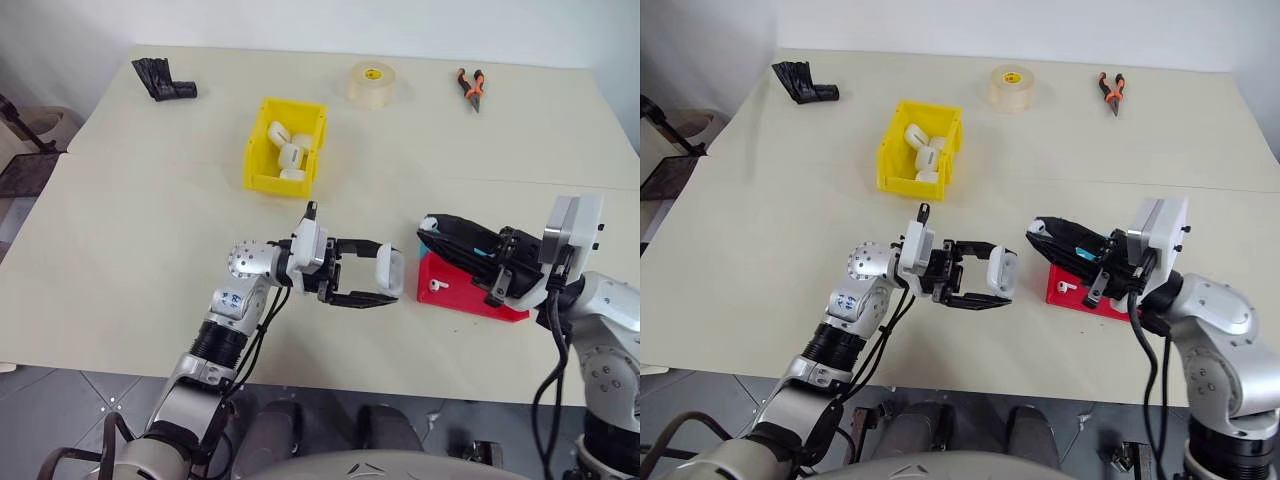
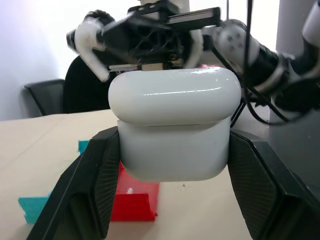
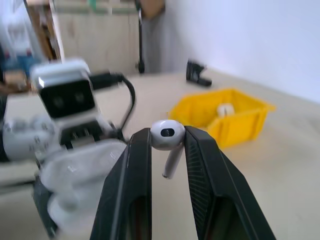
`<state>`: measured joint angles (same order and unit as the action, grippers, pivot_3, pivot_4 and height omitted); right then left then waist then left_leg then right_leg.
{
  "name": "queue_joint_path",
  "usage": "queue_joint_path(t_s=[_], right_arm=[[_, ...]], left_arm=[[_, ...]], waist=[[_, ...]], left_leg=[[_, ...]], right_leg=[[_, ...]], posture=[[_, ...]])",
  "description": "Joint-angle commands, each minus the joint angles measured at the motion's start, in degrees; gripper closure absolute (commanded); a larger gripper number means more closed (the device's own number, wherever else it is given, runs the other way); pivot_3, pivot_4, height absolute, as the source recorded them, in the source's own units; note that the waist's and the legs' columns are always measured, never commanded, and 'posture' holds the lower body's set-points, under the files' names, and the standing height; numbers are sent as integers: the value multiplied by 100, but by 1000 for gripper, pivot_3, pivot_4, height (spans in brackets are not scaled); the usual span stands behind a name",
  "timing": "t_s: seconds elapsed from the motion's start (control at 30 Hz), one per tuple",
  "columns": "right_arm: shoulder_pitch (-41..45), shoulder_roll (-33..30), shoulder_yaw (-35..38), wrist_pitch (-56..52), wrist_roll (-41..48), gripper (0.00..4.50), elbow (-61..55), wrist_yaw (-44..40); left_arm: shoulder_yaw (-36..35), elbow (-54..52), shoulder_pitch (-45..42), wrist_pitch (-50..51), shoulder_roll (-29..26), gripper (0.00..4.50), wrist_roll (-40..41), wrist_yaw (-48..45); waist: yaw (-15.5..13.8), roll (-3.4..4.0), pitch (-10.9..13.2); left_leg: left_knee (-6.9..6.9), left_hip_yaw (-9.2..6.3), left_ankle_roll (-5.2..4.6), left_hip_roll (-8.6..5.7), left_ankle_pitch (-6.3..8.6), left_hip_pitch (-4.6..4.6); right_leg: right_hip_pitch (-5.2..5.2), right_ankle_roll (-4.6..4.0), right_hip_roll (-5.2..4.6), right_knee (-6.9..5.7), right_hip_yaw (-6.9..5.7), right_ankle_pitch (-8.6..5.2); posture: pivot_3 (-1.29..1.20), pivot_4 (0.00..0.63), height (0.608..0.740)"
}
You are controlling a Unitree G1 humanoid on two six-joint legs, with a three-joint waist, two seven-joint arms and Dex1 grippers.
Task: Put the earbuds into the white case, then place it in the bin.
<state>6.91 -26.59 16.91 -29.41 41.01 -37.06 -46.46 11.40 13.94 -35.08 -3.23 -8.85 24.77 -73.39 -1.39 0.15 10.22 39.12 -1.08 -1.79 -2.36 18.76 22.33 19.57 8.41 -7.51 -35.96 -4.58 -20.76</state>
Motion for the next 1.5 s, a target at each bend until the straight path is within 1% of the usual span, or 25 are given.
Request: queue_joint_path(t_s=[0.03,0.17,0.57,0.83,1.0,1.03,1.1,1.13,1.43,1.5], right_arm=[[-126,98,-179,271,45,3920,-215,191],[-236,184,-365,469,22,3920,-133,284],[-343,428,-810,963,-142,3920,227,466],[-620,340,-1032,1064,-210,3920,538,315],[-600,274,-1121,1115,-281,3920,743,288],[-603,235,-1130,995,-188,3920,753,290],[-582,203,-1138,985,-159,3209,776,276],[-576,164,-1140,920,-72,3018,767,244],[-450,-62,-967,1075,-27,117,818,146],[-422,-112,-905,1073,24,54,833,141]], left_arm=[[-110,-228,-127,269,60,1703,268,-3],[-158,-408,-166,716,82,1703,456,52],[-206,-580,-179,967,94,1703,459,26],[-261,-595,-218,963,159,1703,471,61],[-290,-580,-260,937,227,1703,474,93],[-295,-578,-264,933,235,1703,474,97],[-303,-566,-276,913,253,1703,467,105],[-307,-558,-283,902,262,1703,463,109],[-342,-543,-277,845,324,1703,437,126],[-338,-547,-261,834,337,1703,435,132]], waist=[[-4,0,0],[5,0,0],[7,0,0],[7,0,0],[11,0,0],[8,0,0],[5,0,0],[4,0,0],[3,0,0],[5,0,0]], left_leg=[[0,0,0,-2,0,0],[0,-1,-1,-3,0,0],[-1,1,-1,-3,0,-2],[-1,1,-1,-3,0,-2],[-1,2,-1,-2,0,-3],[-1,2,-1,-2,0,-2],[-1,1,-1,-3,0,-2],[-1,1,-1,-3,0,-2],[-1,2,-1,-4,0,-2],[-1,2,-1,-3,0,-2]], right_leg=[[-1,0,0,0,1,0],[0,0,1,0,6,0],[0,0,1,0,8,0],[0,0,1,0,8,0],[0,0,2,0,8,0],[0,0,2,0,8,0],[0,0,1,0,9,0],[0,0,1,0,9,0],[-1,0,0,1,9,0],[-1,0,1,1,8,0]], posture=[[0,150,740],[0,150,740],[0,150,740],[0,150,740],[0,150,740],[0,150,740],[0,150,740],[0,150,740],[0,150,740],[0,150,740]])
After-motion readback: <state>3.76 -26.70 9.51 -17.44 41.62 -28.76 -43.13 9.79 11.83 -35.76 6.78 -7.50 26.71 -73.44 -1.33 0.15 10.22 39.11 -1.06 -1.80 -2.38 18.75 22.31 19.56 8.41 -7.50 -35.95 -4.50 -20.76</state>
